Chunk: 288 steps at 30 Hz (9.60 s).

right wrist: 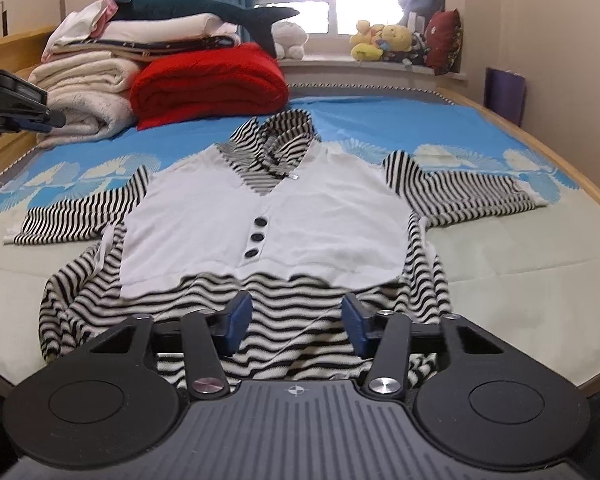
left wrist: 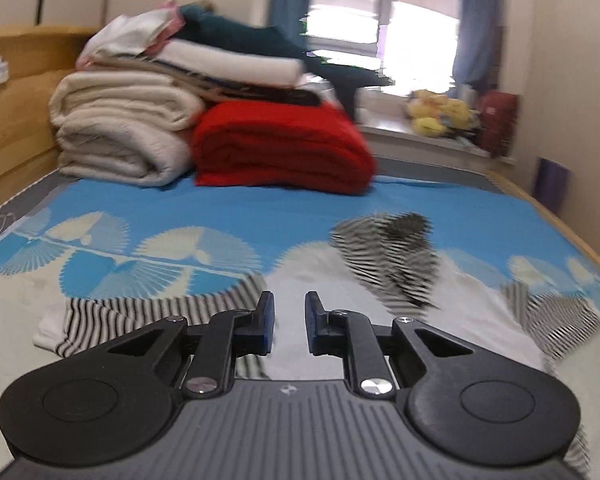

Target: Fold small clothes

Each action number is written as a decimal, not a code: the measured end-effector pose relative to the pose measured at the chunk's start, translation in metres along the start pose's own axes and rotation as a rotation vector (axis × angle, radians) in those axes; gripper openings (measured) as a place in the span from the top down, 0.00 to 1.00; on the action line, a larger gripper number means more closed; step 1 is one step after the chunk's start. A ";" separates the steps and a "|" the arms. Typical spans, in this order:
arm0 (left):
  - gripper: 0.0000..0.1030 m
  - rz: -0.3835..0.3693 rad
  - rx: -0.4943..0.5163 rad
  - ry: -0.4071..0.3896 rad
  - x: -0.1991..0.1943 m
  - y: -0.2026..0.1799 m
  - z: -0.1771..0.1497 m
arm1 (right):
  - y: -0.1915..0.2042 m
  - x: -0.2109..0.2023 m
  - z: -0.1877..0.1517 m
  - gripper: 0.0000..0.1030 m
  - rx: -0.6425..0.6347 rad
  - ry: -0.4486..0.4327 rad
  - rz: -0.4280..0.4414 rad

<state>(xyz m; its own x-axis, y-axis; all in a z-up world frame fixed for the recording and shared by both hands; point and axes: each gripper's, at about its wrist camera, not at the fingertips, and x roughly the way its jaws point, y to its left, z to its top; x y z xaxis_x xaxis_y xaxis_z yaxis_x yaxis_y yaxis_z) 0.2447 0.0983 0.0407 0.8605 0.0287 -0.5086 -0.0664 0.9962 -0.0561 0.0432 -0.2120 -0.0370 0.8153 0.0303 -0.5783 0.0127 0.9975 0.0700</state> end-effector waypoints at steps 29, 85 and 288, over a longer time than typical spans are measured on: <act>0.37 0.452 -0.322 0.327 0.165 0.221 -0.053 | 0.046 0.218 0.186 0.48 -0.054 0.033 0.129; 0.82 -0.539 -0.150 0.231 0.128 -0.045 0.029 | -0.042 0.266 0.176 0.44 0.138 0.190 -0.008; 0.26 0.054 -0.019 0.240 0.186 -0.069 0.014 | -0.071 0.285 0.172 0.49 0.098 0.353 -0.138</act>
<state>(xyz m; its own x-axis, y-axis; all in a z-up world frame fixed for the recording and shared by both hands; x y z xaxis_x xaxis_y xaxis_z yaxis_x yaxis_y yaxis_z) 0.4163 0.0362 -0.0376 0.7106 0.0596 -0.7010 -0.1206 0.9920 -0.0378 0.3744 -0.2854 -0.0669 0.5529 -0.0669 -0.8305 0.1776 0.9833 0.0390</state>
